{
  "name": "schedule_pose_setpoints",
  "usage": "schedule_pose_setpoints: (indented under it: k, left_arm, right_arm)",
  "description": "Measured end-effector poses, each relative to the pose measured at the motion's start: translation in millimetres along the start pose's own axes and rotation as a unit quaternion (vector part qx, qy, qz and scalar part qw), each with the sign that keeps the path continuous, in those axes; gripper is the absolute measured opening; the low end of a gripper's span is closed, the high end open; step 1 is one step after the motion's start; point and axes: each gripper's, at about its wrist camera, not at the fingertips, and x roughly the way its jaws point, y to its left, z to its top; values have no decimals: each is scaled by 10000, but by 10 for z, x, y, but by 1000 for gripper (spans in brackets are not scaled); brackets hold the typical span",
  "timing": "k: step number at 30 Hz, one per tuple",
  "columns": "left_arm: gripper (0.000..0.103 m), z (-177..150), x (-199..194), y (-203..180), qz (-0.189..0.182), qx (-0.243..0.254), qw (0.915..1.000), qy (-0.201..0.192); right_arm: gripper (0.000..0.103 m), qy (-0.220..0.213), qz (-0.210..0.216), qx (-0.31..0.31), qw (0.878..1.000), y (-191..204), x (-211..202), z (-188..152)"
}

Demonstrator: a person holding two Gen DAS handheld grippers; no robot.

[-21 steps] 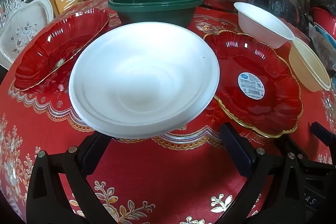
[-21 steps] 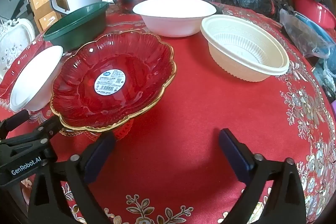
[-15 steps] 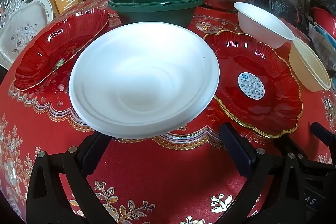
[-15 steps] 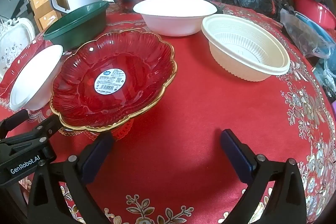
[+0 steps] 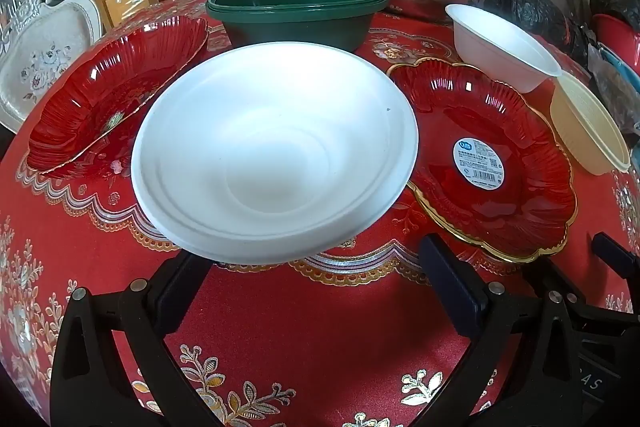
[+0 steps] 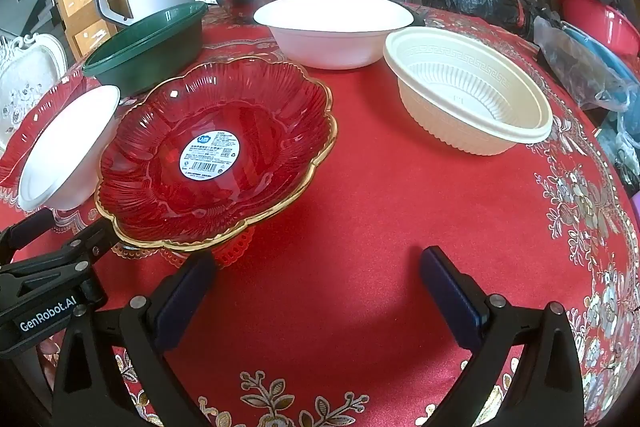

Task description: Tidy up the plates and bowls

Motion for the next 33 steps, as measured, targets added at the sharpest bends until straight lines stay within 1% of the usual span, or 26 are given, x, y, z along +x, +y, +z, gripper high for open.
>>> schedule_pose_setpoints:
  k: [33]
  left_arm:
    - [102, 0, 0, -1, 1, 1, 10000, 0]
  right_arm:
    - [103, 1, -4, -4, 10000, -4, 2, 4]
